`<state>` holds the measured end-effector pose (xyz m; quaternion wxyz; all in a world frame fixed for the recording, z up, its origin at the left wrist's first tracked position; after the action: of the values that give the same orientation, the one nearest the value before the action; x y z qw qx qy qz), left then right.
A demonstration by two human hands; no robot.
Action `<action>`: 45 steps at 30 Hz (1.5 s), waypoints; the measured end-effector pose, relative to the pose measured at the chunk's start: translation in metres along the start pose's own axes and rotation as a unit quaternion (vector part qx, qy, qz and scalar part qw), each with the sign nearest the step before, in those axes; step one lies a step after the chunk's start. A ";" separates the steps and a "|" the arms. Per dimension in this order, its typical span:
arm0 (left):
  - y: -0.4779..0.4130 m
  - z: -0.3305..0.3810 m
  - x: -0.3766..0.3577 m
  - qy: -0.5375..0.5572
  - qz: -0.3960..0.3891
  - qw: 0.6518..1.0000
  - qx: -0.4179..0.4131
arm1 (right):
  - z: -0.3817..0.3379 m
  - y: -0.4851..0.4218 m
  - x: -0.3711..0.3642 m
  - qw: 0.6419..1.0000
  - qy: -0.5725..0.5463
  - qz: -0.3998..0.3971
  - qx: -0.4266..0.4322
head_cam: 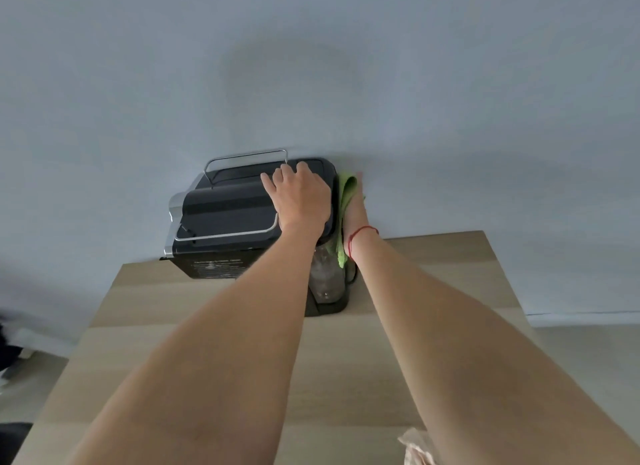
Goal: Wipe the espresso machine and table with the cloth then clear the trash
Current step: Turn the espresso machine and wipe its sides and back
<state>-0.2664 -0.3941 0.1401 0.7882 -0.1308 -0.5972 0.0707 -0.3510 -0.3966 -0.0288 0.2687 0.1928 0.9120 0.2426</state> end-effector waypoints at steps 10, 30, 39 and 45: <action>0.001 0.000 -0.001 0.020 0.017 1.000 -0.002 | 0.072 0.018 0.047 0.989 0.103 0.094 -0.041; -0.002 -0.005 -0.002 0.028 0.026 0.999 0.010 | 0.096 -0.013 0.036 0.992 0.108 0.031 -0.061; 0.000 -0.003 -0.002 0.035 0.019 0.999 0.008 | -0.035 0.045 -0.001 0.985 0.163 0.001 0.057; -0.003 -0.005 -0.006 0.023 0.013 0.999 0.018 | 0.039 0.020 0.020 0.986 0.164 -0.015 -0.012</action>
<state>-0.2635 -0.3993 0.1340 0.8031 -0.1257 -0.5756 0.0887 -0.3398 -0.3574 -0.0545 0.1210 0.1338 0.9435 0.2779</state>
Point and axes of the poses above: each hand's wrist, its own y-axis away from the middle knuckle, its own x-axis out of the back of the hand, z = x × y, the point moved 10 cm from there along -y, towards the middle knuckle, and after that the axes turned 2 degrees about y, right-handed, at the moved point
